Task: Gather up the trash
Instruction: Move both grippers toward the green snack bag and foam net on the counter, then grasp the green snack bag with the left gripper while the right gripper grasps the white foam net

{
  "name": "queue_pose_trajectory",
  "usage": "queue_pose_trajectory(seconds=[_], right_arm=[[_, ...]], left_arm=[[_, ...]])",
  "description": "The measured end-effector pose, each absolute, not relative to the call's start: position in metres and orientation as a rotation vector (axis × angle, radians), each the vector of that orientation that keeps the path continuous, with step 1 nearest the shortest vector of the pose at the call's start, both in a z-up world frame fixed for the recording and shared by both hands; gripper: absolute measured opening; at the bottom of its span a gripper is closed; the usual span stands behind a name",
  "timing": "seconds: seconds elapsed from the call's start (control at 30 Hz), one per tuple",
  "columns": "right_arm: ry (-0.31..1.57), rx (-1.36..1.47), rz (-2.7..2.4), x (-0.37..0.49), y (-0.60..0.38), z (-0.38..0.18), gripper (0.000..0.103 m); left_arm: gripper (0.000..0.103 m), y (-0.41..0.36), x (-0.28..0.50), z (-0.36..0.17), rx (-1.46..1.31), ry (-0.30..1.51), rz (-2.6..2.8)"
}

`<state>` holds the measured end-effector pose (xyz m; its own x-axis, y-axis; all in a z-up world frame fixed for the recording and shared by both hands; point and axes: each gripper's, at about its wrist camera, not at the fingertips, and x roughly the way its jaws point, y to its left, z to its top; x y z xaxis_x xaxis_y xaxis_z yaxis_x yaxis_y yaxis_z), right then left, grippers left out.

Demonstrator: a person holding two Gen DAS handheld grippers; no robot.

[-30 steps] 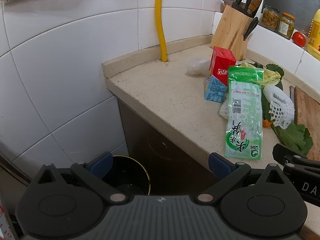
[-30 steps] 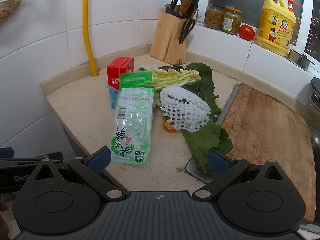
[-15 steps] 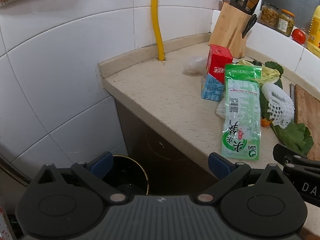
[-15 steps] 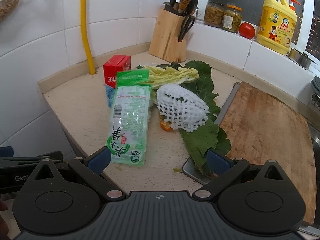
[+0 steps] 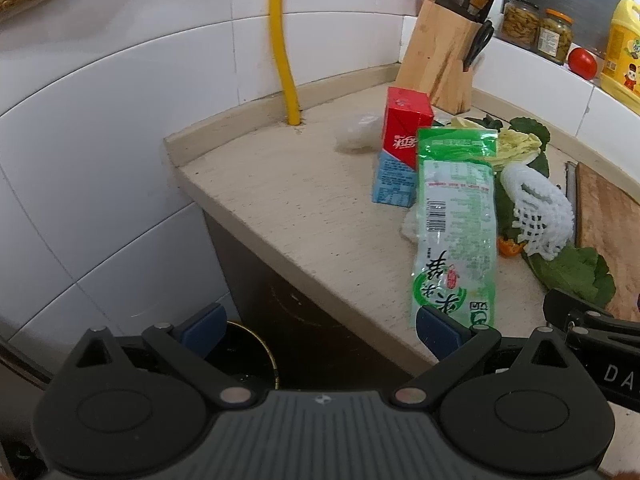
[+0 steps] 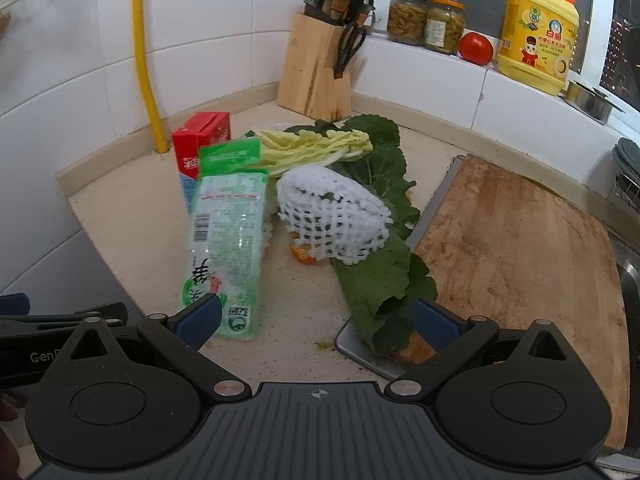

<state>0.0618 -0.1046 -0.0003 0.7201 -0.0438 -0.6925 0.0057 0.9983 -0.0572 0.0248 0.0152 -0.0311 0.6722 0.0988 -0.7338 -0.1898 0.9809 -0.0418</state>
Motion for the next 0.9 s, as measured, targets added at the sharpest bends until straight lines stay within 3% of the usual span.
queue_pose_trajectory(seconds=[0.9], right_arm=[[0.746, -0.093, 0.053, 0.133, -0.158, 0.001, 0.103]], left_arm=[[0.095, -0.023, 0.100, -0.023, -0.041, 0.764, 0.021]])
